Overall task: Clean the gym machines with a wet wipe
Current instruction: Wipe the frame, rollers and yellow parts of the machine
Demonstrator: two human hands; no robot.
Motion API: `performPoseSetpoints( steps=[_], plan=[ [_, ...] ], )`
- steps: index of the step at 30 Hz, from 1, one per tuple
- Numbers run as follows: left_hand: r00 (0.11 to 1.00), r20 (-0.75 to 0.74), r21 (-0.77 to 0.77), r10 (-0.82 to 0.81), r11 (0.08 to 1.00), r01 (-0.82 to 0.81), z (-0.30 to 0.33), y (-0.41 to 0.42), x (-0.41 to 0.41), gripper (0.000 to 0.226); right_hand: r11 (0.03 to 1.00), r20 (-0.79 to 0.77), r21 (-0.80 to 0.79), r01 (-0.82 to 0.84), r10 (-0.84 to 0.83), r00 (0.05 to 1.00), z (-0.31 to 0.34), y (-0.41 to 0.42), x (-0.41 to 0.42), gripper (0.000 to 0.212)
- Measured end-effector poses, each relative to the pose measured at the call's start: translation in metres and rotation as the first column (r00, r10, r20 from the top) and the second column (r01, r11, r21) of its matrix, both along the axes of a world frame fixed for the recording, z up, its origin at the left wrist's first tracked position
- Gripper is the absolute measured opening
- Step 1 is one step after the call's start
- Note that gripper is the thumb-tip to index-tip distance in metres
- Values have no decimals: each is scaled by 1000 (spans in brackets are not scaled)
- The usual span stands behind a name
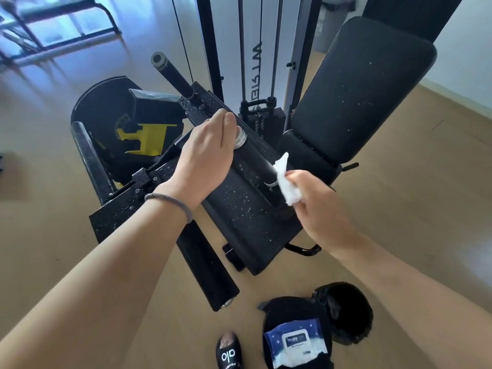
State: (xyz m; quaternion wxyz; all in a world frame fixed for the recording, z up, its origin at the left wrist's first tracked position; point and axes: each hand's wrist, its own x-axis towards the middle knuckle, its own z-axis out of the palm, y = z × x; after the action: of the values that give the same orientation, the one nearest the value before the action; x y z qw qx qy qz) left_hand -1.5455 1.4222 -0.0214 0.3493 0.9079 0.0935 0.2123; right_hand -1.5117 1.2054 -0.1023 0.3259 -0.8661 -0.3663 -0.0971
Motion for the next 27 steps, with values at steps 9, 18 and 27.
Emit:
performPoseSetpoints(
  steps=[9, 18, 27],
  plan=[
    [998, 8, -18, 57, 998, -57, -2, -4, -3, 32, 940, 265, -338, -48, 144, 953, -22, -11, 0, 55],
    [996, -1, -35, 90, 995, -90, -5, -4, -2, 36, 754, 242, -649, 102, 78, 967, -31, -9, -25, 83],
    [994, -4, -62, 109, 992, -109, -4, -7, -3, 36, 720, 184, -693, 41, 122, 975, -28, -13, -32, 97]
  ],
)
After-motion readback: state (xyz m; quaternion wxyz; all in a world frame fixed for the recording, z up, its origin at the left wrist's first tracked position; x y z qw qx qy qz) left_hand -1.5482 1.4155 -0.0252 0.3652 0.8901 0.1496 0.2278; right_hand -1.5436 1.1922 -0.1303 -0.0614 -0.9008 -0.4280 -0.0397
